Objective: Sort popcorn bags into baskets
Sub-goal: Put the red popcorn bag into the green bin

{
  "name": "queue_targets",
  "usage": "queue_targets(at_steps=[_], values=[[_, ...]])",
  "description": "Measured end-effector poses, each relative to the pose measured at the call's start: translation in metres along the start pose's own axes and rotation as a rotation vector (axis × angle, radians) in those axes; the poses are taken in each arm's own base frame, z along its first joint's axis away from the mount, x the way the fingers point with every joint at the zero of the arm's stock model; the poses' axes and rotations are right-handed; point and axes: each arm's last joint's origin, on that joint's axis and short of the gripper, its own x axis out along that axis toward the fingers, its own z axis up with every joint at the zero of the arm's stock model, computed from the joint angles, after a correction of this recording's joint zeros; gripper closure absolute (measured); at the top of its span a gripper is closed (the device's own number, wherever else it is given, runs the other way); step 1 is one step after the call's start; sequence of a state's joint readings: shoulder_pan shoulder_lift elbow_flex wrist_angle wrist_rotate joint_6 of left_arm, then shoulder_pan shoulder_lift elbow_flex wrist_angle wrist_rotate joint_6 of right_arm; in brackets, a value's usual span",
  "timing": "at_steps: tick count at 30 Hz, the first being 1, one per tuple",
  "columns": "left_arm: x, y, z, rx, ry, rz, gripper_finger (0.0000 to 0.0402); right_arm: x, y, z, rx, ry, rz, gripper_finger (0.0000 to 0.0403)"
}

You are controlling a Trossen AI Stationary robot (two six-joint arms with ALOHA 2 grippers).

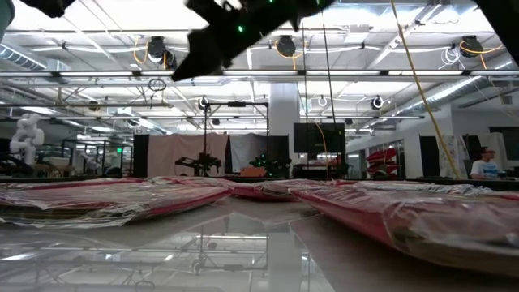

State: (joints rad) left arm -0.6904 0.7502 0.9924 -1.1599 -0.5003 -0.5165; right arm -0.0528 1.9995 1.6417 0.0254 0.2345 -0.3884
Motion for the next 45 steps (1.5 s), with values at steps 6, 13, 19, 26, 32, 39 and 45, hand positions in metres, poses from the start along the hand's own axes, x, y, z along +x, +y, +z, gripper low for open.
queue_targets(at_steps=[6,13,19,26,32,39,45], values=[[-0.008,0.023,0.0,-0.101,-0.101,0.168,0.0314,-0.027,-0.046,-0.02,0.274,0.038,-0.08,0.0229],[0.004,0.034,0.005,-0.211,-0.057,0.316,0.0314,-0.099,-0.063,-0.004,0.597,0.131,-0.069,0.0229],[0.023,0.038,0.014,-0.46,-0.001,0.36,0.0314,-0.177,-0.077,0.009,0.708,0.18,-0.023,0.0229],[0.056,0.04,0.02,-0.767,0.15,0.406,0.0314,-0.243,-0.084,0.013,0.704,0.162,0.143,0.0229],[0.09,0.042,0.023,-0.921,0.329,0.457,0.0314,-0.27,-0.084,0.007,0.701,0.207,0.24,0.0229],[0.12,0.044,0.022,-1.027,0.54,0.412,0.0313,-0.277,-0.081,0.001,0.71,0.281,0.288,0.0229],[0.123,0.062,0.019,-1.168,0.619,0.421,0.0313,-0.277,-0.08,-0.001,0.743,0.303,0.302,0.0229]])
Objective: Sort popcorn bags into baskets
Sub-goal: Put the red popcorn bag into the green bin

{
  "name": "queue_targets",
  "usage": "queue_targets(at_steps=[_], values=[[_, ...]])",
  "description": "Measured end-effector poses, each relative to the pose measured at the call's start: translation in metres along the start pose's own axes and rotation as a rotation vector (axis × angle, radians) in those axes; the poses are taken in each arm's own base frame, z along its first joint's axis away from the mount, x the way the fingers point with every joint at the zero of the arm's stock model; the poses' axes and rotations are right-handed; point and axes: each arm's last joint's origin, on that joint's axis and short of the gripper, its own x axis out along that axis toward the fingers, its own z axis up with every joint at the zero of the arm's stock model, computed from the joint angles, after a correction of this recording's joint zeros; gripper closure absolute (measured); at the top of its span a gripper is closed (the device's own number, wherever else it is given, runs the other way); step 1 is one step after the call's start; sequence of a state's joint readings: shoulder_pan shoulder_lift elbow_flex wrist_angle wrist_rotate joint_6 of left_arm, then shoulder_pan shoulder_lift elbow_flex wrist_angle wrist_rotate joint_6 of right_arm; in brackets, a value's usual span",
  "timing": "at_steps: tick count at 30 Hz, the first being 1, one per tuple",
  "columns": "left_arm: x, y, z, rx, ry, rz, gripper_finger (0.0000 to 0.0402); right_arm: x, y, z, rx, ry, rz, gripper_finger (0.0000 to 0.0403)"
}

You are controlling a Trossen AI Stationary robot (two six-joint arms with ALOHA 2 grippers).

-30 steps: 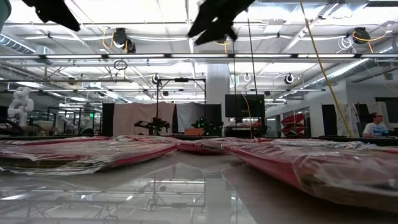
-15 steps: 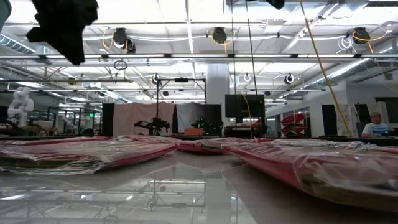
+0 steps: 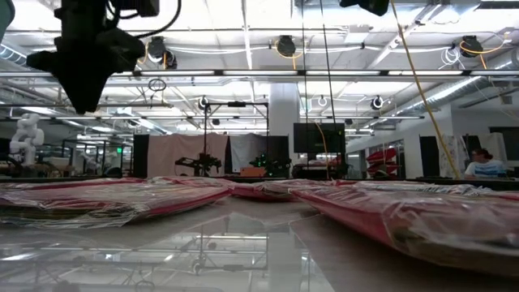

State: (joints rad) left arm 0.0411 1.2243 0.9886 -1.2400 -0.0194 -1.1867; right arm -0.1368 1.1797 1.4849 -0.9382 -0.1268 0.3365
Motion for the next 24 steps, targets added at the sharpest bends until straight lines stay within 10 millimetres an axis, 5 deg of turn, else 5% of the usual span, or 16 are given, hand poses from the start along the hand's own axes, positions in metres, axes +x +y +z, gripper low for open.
queue_targets(at_steps=[8,24], values=[[0.02,0.026,0.027,-0.008,0.063,0.002,0.0302,0.022,-0.013,-0.008,0.011,0.008,-0.021,0.0229],[0.064,0.062,0.021,0.121,0.284,0.05,0.0156,0.086,-0.04,-0.05,0.217,0.024,0.017,0.0229]])
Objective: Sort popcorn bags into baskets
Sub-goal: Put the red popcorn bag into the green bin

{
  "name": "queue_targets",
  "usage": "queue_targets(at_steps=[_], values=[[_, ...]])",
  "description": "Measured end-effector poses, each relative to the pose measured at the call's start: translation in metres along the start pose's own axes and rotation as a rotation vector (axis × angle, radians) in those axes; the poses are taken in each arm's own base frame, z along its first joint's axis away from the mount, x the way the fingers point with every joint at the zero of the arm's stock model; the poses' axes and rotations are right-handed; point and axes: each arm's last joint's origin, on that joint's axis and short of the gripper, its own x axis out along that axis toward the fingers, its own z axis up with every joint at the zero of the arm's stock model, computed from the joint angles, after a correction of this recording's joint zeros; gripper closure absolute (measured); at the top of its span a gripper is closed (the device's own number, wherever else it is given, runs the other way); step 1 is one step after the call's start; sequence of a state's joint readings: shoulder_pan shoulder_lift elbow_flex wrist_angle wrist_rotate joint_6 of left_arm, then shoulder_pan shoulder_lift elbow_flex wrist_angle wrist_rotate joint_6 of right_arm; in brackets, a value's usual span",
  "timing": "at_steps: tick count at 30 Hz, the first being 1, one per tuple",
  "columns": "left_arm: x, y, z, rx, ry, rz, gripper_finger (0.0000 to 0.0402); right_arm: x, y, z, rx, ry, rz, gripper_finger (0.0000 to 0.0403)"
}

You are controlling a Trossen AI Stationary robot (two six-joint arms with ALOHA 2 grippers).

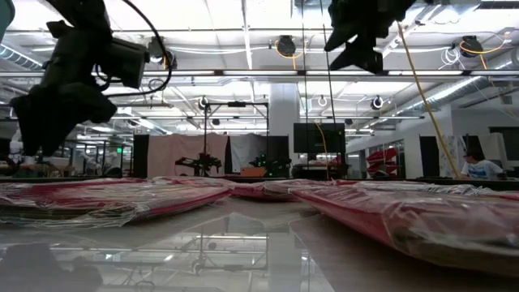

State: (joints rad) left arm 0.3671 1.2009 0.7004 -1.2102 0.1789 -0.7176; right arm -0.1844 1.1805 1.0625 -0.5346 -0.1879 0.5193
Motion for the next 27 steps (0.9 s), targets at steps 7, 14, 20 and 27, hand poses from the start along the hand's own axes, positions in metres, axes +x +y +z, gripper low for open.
queue_targets(at_steps=[7,14,20,27], values=[[0.0,0.0,0.0,0.004,-0.012,-0.006,0.017,0.009,-0.005,-0.005,0.035,-0.023,0.013,0.0229],[0.0,-0.005,0.0,-0.039,-0.021,-0.045,0.0177,0.008,-0.009,-0.003,0.027,-0.029,0.002,0.0229],[0.001,-0.006,0.0,-0.097,-0.033,-0.023,0.0118,0.008,-0.009,-0.003,0.021,-0.028,0.002,0.0229],[0.013,-0.002,0.001,-0.092,-0.014,-0.054,0.0062,0.008,-0.009,-0.003,-0.026,-0.028,0.001,0.0229]])
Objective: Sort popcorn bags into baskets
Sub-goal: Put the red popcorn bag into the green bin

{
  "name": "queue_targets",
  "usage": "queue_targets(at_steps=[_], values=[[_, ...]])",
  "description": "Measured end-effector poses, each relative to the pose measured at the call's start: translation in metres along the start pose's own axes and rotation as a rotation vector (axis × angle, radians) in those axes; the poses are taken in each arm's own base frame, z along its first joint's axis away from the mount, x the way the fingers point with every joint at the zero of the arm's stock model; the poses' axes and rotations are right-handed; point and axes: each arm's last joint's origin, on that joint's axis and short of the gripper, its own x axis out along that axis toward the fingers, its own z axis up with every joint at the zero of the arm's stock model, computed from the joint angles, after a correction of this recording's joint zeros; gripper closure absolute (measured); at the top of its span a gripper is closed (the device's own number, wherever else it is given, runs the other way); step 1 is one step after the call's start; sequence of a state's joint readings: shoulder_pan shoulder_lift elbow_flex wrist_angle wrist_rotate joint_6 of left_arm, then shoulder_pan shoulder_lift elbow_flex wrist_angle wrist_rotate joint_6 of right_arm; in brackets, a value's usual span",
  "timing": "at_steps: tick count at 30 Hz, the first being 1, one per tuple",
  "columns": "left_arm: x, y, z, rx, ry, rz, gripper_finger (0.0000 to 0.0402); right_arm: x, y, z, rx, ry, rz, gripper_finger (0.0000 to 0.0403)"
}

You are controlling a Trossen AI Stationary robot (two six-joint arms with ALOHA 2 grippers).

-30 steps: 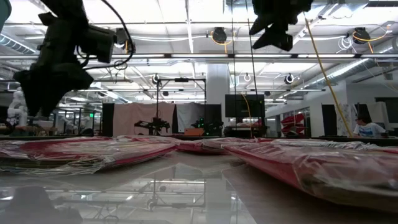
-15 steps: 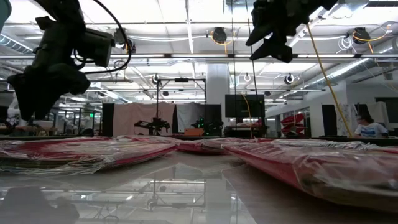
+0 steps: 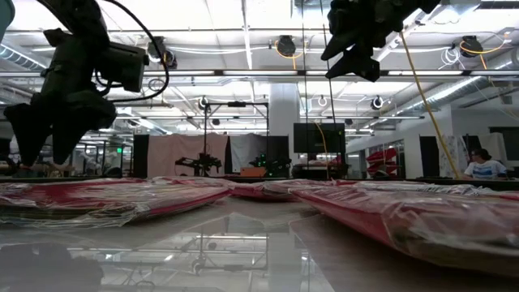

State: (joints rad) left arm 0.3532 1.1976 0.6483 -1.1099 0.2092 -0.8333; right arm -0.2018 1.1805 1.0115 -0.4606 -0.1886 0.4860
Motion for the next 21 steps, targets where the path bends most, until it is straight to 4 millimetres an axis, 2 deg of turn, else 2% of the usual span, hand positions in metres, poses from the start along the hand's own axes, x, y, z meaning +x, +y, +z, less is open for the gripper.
queue_targets(at_steps=[7,12,21], values=[[0.002,-0.004,-0.001,0.032,-0.023,-0.008,0.0091,0.0,0.001,-0.001,0.0,0.017,0.029,0.0229],[0.02,0.003,-0.001,-0.026,-0.036,0.001,0.0116,0.0,0.001,-0.001,0.0,0.029,0.042,0.0229],[0.045,0.008,-0.004,-0.026,-0.029,-0.065,0.0152,0.0,0.001,-0.001,0.001,0.03,0.042,0.0229]])
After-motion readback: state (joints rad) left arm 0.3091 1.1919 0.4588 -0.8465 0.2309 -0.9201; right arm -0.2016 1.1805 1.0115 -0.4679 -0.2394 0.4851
